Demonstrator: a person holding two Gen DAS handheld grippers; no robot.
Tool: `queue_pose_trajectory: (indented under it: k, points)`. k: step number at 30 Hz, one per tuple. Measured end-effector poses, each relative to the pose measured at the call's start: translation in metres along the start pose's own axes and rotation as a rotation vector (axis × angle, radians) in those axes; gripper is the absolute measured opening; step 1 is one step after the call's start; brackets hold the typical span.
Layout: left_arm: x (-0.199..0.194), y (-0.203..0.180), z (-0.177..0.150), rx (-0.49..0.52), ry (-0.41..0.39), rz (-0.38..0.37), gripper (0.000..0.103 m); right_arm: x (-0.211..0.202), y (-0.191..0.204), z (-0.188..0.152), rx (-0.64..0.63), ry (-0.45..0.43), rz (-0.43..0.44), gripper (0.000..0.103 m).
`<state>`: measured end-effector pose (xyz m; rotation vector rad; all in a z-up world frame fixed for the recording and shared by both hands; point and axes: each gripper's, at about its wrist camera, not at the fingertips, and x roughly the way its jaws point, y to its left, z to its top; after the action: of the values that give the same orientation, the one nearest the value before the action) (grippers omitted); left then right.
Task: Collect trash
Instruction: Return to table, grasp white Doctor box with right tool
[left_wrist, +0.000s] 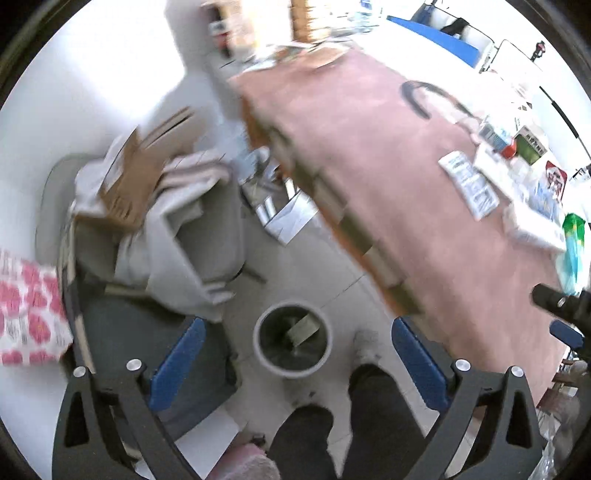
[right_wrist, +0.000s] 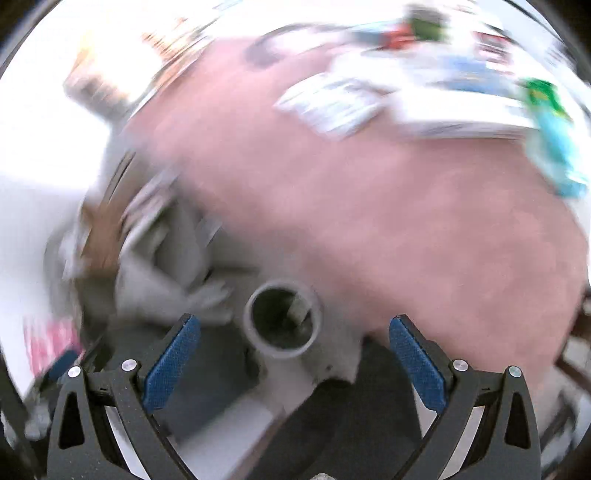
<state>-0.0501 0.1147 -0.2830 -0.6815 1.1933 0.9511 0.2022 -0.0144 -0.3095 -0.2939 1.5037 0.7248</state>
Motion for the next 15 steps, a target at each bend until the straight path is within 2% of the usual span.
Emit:
queue_pose_trajectory:
  k: [5, 10, 12, 14, 15]
  points:
    - [0.028, -0.077, 0.06, 0.022, 0.052, 0.014, 0.103, 0.01, -0.104, 0.099, 0.342, -0.03, -0.053, 0.103]
    - [0.066, -0.14, 0.103, 0.031, 0.143, 0.049, 0.103, 0.044, -0.156, 0.171, 0.514, 0.026, -0.057, 0.103]
    - [0.08, -0.155, 0.115, 0.031, 0.175, 0.056, 0.103, 0.056, -0.164, 0.187, 0.553, 0.038, -0.051, 0.102]
    - [0.09, -0.167, 0.126, 0.029, 0.204, 0.054, 0.103, 0.067, -0.17, 0.198, 0.573, 0.047, -0.05, 0.089]
    - [0.095, -0.171, 0.13, 0.029, 0.216, 0.05, 0.103, 0.073, -0.173, 0.203, 0.574, 0.063, -0.049, 0.078]
